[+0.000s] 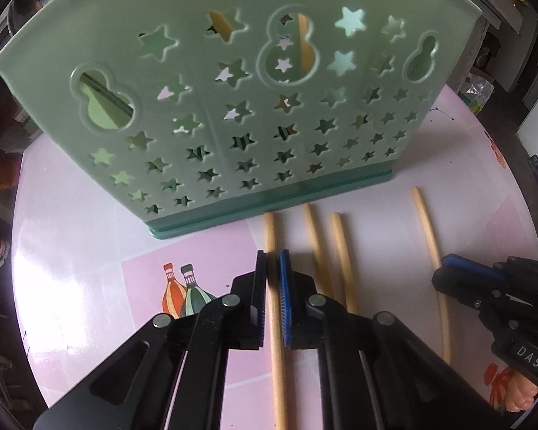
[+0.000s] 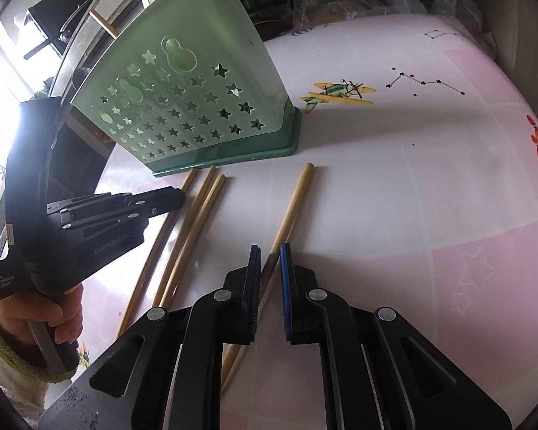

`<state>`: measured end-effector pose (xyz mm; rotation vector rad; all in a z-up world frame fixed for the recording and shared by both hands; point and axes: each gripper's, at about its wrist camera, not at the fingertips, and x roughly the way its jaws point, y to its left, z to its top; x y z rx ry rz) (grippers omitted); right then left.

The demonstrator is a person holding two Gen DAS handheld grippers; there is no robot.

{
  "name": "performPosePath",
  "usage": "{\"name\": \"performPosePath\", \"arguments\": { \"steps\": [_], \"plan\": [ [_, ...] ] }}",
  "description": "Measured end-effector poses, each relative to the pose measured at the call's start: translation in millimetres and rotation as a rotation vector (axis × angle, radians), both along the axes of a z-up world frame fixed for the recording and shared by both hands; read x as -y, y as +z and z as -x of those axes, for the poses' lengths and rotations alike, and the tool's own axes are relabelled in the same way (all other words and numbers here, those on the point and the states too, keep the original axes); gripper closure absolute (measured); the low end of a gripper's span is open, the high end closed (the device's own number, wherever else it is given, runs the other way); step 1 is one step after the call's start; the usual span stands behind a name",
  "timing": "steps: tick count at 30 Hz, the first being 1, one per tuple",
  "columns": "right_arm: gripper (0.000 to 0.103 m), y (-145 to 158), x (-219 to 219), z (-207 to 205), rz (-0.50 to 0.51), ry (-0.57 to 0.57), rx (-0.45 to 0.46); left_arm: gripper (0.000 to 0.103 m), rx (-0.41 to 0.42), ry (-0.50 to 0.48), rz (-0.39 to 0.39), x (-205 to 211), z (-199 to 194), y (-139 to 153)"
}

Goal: Organize utensils
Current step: 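Grasp one wooden chopstick with the left tool, then lift the chopstick and lower it into the green holder with the left tool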

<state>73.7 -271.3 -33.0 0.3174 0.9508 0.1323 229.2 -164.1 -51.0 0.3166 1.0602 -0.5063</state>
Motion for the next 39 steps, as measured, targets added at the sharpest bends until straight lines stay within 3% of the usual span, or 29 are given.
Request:
{"name": "performPosePath", "arguments": {
  "steps": [5, 9, 16, 22, 30, 39],
  "plan": [
    [0.095, -0.2, 3.6, 1.2, -0.018, 0.0, 0.002, 0.097, 0.027, 0.007, 0.076, -22.7, 8.7, 18.9],
    [0.095, 0.5, 5.3, 3.0, -0.02, 0.001, 0.006, 0.097, 0.06, 0.021, 0.179, -44.1, 23.7, 51.9],
    [0.095, 1.5, 2.8, 4.4, 0.008, -0.001, 0.007, 0.097, 0.228, 0.031, 0.379, -92.1, 61.5, 127.4],
    [0.095, 2.4, -3.2, 5.9, 0.026, -0.001, 0.005, 0.097, 0.368, 0.032, 0.473, -115.8, 82.9, 166.5],
    [0.095, 3.9, -9.0, 5.1, 0.046, -0.001, 0.003, 0.097, 0.44, 0.009, 0.612, -112.3, 76.0, 215.6],
    [0.095, 1.6, -3.7, 0.6, -0.004, -0.003, -0.008, 0.097, 0.653, -0.009, 0.746, -99.0, 48.3, 289.0]
  ]
}}
